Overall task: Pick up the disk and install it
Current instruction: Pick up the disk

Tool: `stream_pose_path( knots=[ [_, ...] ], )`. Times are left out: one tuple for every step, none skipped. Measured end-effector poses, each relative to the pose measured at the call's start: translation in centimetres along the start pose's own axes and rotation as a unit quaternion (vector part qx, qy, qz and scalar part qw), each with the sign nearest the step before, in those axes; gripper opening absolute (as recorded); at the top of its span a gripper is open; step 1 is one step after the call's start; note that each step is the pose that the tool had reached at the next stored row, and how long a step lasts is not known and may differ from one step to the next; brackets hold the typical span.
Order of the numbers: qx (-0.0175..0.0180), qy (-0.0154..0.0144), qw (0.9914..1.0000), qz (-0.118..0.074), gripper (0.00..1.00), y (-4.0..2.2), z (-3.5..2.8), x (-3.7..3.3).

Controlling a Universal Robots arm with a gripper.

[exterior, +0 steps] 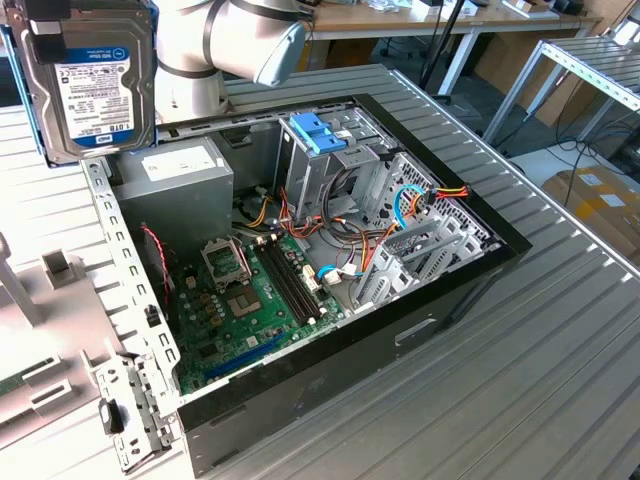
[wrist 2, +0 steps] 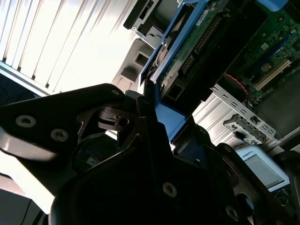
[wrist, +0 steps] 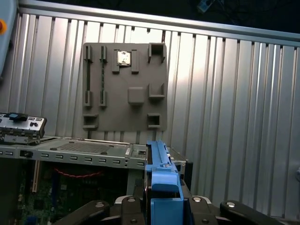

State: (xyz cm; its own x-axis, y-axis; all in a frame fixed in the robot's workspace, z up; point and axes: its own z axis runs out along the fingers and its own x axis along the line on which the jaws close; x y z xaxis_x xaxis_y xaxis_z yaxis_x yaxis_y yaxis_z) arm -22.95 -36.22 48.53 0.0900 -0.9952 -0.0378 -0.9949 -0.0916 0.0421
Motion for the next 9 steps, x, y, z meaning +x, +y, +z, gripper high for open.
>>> stream_pose_path(
  knots=[
    [0.0, 0.0, 1.0, 0.0, 0.37, -0.1, 0.0, 0.01],
    [0.0, 0.0, 1.0, 0.0, 0.37, -0.2, 0.01, 0.02],
    [0.0, 0.0, 1.0, 0.0, 0.37, -0.31, 0.01, 0.03],
    [0.0, 0.0, 1.0, 0.0, 0.37, -0.54, 0.02, 0.05],
    [0.0, 0.0, 1.0, 0.0, 0.37, -0.63, 0.02, 0.06],
    [0.0, 0.0, 1.0, 0.0, 0.37, -0.73, 0.02, 0.07],
    [0.0, 0.0, 1.0, 0.0, 0.37, -0.88, 0.02, 0.08],
    [-0.0001, 0.0, 1.0, 0.0, 0.37, -1.08, 0.02, 0.1],
    [0.0, 0.0, 1.0, 0.0, 0.37, -1.17, 0.02, 0.11]
  ],
)
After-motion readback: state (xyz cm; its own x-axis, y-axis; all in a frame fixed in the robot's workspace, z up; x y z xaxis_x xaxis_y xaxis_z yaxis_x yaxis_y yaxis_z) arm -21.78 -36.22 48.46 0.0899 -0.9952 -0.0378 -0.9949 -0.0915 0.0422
